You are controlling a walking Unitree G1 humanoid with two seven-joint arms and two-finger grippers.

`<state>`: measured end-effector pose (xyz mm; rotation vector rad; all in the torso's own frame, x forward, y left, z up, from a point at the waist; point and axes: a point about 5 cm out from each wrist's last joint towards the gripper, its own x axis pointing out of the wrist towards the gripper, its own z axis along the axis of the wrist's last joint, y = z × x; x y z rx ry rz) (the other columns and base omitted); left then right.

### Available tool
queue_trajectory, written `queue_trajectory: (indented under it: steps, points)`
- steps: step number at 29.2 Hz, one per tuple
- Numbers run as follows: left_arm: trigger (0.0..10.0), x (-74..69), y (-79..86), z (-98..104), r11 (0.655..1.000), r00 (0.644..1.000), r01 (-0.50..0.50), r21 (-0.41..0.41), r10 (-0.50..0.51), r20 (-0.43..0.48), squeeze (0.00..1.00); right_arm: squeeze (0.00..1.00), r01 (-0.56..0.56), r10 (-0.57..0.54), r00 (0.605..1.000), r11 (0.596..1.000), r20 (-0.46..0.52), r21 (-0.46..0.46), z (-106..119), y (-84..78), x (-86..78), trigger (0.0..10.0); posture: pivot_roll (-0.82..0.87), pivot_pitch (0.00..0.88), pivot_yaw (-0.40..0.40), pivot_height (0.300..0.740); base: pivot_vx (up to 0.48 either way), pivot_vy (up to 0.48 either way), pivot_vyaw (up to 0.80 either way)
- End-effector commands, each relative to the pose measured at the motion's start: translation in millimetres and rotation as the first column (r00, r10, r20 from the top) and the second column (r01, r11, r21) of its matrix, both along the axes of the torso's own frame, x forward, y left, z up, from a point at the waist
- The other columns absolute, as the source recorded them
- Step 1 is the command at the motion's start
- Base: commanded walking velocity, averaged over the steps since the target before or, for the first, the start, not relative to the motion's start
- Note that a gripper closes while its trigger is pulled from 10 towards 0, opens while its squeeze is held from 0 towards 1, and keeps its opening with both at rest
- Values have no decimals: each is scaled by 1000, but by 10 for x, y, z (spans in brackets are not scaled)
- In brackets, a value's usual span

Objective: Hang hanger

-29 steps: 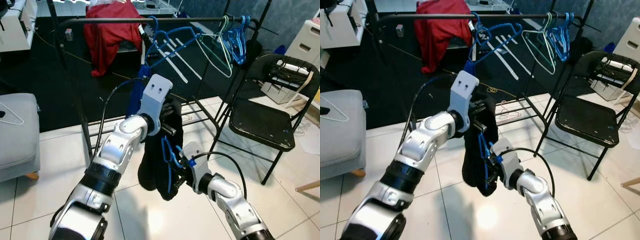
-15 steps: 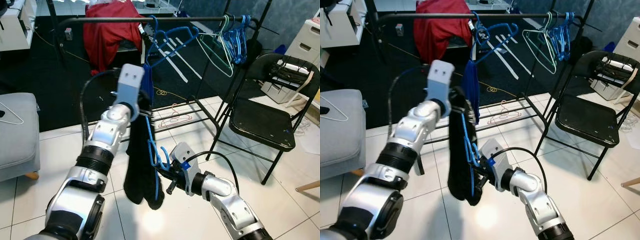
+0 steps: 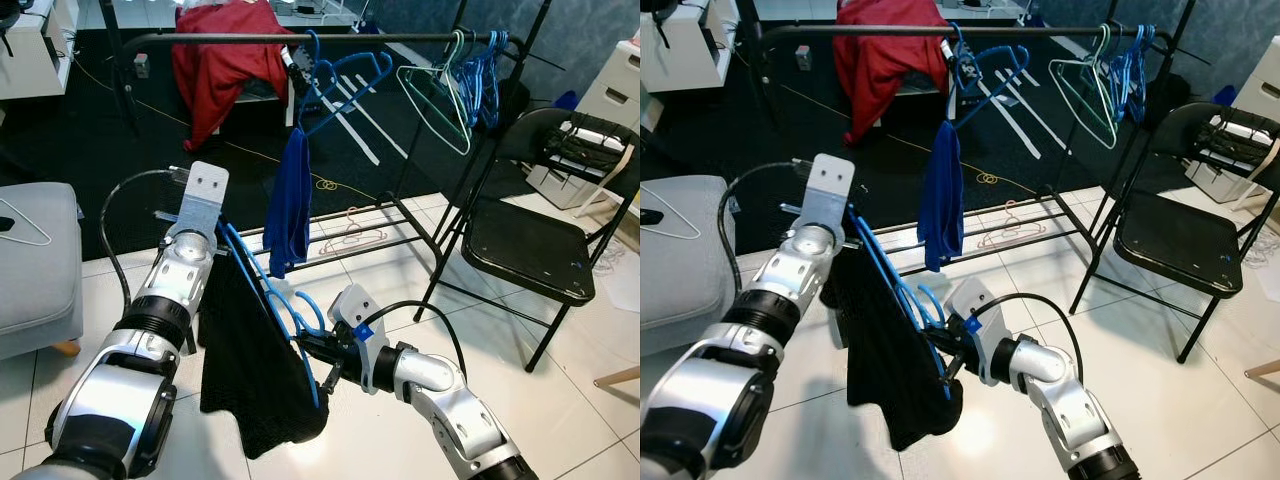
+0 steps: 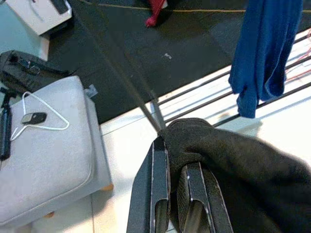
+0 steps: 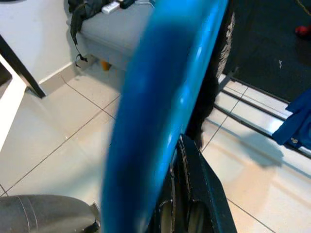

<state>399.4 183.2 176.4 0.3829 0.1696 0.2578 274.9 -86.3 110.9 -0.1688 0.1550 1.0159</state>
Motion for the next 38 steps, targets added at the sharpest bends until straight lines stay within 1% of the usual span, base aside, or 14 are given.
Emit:
queue_trajectory:
  steps: [1,4,14,21,22,23,25,27,29,31,33,34,35,38]
  points:
    - [10000,-19,96,-33,998,1000,-27,49,26,3,0,0,-3,4,1000,1000,-26,14,-19,-24,-34,10000,-68,87,-76,740,0,0,0]
    - [10000,-103,123,-323,996,996,11,88,-3,-91,0,0,-24,26,999,998,-26,63,55,1,-43,10000,-71,79,-71,740,0,0,0]
    - [10000,-123,7,-422,987,983,153,50,-146,-112,0,0,-85,88,996,991,-25,108,159,52,-83,10000,-63,82,-70,740,0,0,0]
    - [10000,-377,-112,-929,945,908,306,-116,-326,-264,0,0,-34,-11,988,958,155,286,614,71,44,10000,-80,91,-51,740,0,0,0]
    - [10000,-472,-260,-981,889,855,412,-200,-453,-251,0,0,43,-115,958,963,262,268,714,13,143,10000,-83,92,-49,740,0,0,0]
    - [10000,-472,-260,-981,889,855,412,-200,-453,-251,0,0,43,-115,958,963,262,268,714,13,143,10000,-83,92,-49,740,0,0,0]
    - [10000,-660,-517,-936,748,744,576,-328,-647,-169,0,0,187,-284,883,944,374,273,838,-114,291,10000,-79,95,-52,740,0,0,0]
    - [10000,-660,-517,-936,748,744,576,-328,-647,-169,0,0,187,-284,883,944,374,273,838,-114,291,10000,-79,95,-52,740,0,0,0]
    - [10000,-853,-640,-784,627,665,664,-408,-744,-61,0,0,332,-414,806,908,422,255,878,-277,419,10000,-72,97,-60,740,0,0,0]
    - [10000,-948,-679,-669,556,632,694,-457,-775,18,0,0,420,-469,757,883,455,212,865,-378,482,10000,-67,97,-66,740,0,0,0]
    - [10000,-948,-679,-669,556,632,694,-457,-775,18,0,0,420,-469,757,883,455,212,865,-378,482,10000,-67,97,-66,740,0,0,0]
    - [10000,-1039,-713,-517,474,598,726,-498,-793,116,0,0,489,-500,711,857,495,163,844,-470,526,10000,-65,96,-69,740,0,0,0]
    - [10000,-1096,-743,-321,391,572,757,-524,-783,242,0,0,488,-455,726,869,516,80,763,-479,535,10000,-63,93,-76,740,0,0,0]
    - [10000,-1104,-753,-148,330,566,772,-543,-745,352,0,0,478,-384,718,878,580,-10,717,-465,521,10000,-65,93,-76,740,0,0,0]
